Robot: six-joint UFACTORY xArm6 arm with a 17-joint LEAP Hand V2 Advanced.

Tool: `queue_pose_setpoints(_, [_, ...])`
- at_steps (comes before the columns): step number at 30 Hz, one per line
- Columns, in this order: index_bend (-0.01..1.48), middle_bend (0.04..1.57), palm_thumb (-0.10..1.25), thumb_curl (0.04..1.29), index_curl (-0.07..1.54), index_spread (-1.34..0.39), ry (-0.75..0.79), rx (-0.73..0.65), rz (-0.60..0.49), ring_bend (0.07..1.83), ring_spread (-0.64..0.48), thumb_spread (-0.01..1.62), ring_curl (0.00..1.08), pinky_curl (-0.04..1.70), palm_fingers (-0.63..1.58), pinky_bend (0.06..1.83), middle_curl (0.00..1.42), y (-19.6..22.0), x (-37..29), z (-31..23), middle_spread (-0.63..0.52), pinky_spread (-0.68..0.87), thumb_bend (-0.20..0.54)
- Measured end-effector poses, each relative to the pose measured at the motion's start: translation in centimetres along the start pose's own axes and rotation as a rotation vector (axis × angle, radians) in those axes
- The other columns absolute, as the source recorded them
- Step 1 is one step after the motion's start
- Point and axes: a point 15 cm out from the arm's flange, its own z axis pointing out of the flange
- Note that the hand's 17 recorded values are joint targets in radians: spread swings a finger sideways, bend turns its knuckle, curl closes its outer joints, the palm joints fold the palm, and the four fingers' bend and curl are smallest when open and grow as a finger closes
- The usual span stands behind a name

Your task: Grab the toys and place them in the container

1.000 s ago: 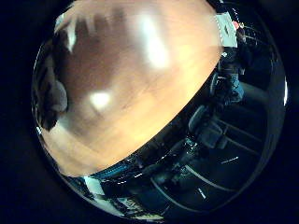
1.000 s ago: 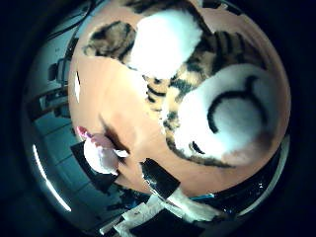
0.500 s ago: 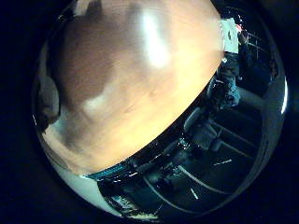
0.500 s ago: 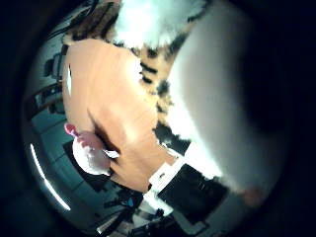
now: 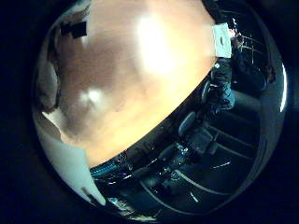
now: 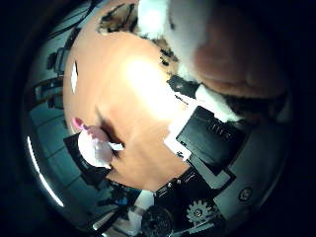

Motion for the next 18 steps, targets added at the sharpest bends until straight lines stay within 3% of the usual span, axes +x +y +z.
queue_pose_setpoints(18, [0.73, 1.01, 1.02, 0.6, 1.0, -0.44, 0.068, 0.188, -0.02, 1.19, -0.31, 0.94, 0.77, 0.98, 0.96, 0.92, 0.97, 11.9, 0.9, -22.2, -0.29, -0.43, -0.017])
